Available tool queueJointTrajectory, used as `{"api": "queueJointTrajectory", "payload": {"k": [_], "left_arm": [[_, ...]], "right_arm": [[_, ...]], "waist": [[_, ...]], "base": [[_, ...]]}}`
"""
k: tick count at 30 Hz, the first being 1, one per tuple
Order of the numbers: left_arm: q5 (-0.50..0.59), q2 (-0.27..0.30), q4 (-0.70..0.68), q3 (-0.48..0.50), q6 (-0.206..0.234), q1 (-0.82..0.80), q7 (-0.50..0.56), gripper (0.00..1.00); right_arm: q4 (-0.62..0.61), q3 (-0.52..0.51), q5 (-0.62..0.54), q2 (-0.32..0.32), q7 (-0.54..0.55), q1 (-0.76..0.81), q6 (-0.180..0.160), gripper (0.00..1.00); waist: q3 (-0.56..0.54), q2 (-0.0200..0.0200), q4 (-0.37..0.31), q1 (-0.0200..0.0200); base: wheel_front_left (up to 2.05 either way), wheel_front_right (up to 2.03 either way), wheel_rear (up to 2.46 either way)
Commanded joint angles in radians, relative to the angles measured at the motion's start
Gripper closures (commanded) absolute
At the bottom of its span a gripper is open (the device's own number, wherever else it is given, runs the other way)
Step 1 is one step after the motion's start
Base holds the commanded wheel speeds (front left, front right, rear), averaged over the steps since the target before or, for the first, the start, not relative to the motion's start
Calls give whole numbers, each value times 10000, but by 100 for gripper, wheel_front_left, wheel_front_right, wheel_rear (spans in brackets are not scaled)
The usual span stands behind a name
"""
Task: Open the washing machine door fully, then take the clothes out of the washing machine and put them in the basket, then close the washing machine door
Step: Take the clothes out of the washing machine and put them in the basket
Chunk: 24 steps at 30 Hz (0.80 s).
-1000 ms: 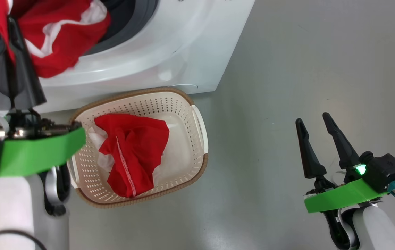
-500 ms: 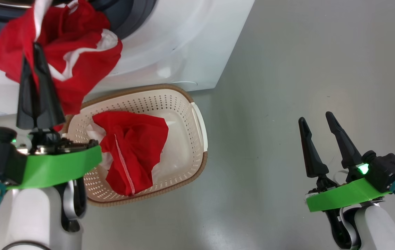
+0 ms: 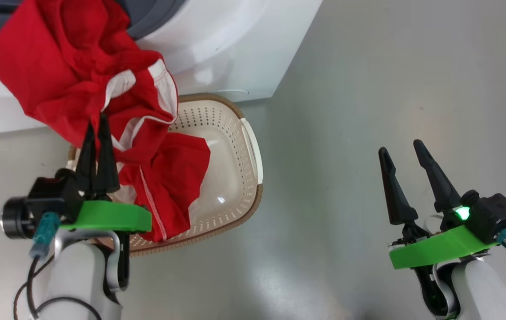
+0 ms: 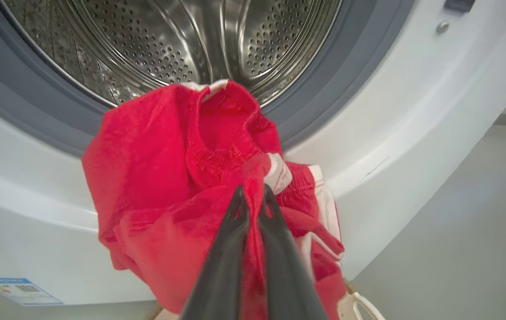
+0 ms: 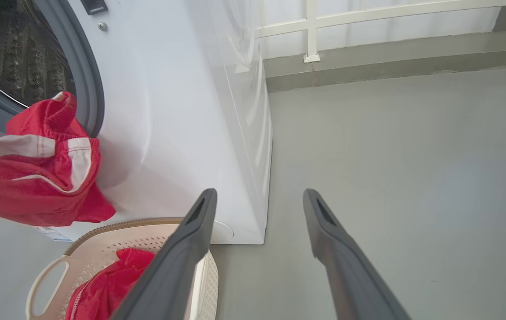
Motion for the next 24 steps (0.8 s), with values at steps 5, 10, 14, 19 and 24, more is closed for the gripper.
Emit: {"api": "queueJointTrajectory", "payload": {"k": [5, 10, 14, 19, 24], "left_arm": [[-43, 183, 1110, 205, -287, -515, -49, 100], [89, 183, 2050, 207, -436, -897, -49, 100], [164, 183, 2755, 189, -513, -1152, -49, 100], [161, 183, 3430, 87, -596, -1338, -49, 100], [191, 183, 4324, -18, -796, -1697, -49, 100]], "right_arm": [[-303, 221, 94, -5, -63, -316, 73, 0], [-325, 224, 144, -5, -63, -466, 73, 0], [-351, 238, 181, -5, -63, -572, 73, 0], [-378, 271, 199, -5, -63, -656, 73, 0], [-418, 269, 229, -5, -63, -734, 73, 0]], "waist": [[506, 0, -122, 0], [820, 0, -197, 0], [1052, 0, -258, 0], [1313, 0, -324, 0], [1680, 0, -345, 0]], "base": [[0, 0, 0], [0, 0, 0], [0, 0, 0], [0, 0, 0], [0, 0, 0]]}}
